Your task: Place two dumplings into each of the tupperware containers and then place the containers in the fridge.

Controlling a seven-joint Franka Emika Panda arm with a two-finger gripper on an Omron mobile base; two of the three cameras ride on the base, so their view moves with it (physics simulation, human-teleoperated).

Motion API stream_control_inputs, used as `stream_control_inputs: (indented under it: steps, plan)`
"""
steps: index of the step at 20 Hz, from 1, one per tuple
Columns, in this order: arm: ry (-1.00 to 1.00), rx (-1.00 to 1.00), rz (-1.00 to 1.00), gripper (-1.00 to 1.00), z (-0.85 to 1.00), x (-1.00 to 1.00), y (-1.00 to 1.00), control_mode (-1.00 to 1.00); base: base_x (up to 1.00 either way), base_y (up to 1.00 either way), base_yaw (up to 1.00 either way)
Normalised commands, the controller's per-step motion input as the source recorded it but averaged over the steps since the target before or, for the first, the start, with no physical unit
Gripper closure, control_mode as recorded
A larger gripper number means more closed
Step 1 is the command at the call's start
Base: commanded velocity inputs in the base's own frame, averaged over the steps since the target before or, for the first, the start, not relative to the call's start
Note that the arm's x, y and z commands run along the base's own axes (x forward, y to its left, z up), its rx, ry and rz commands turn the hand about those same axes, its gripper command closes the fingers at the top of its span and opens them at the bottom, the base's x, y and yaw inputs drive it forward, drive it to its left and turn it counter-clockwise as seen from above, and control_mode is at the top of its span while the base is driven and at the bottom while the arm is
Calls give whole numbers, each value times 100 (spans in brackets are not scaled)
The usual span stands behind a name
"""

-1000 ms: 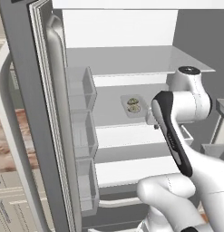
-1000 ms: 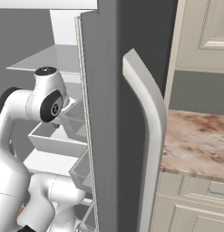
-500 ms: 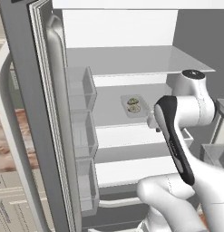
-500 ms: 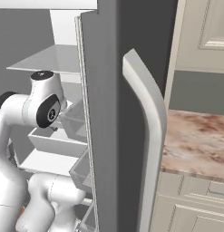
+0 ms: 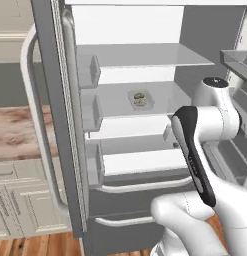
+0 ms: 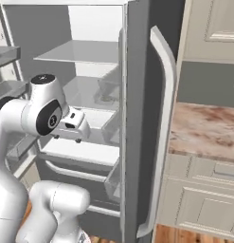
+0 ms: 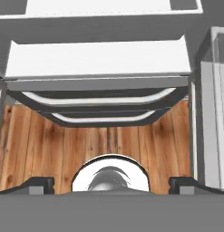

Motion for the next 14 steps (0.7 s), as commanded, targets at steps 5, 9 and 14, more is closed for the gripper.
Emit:
stream_control_inputs:
  steps: [5,9,14]
  plan:
    - [0,0,0,-100,0,0,0,100,-100,14,5]
    - [0,0,0,-100,0,0,0,100,-100,0,1]
    - [0,0,0,-100,0,0,0,100,-100,-15,-16]
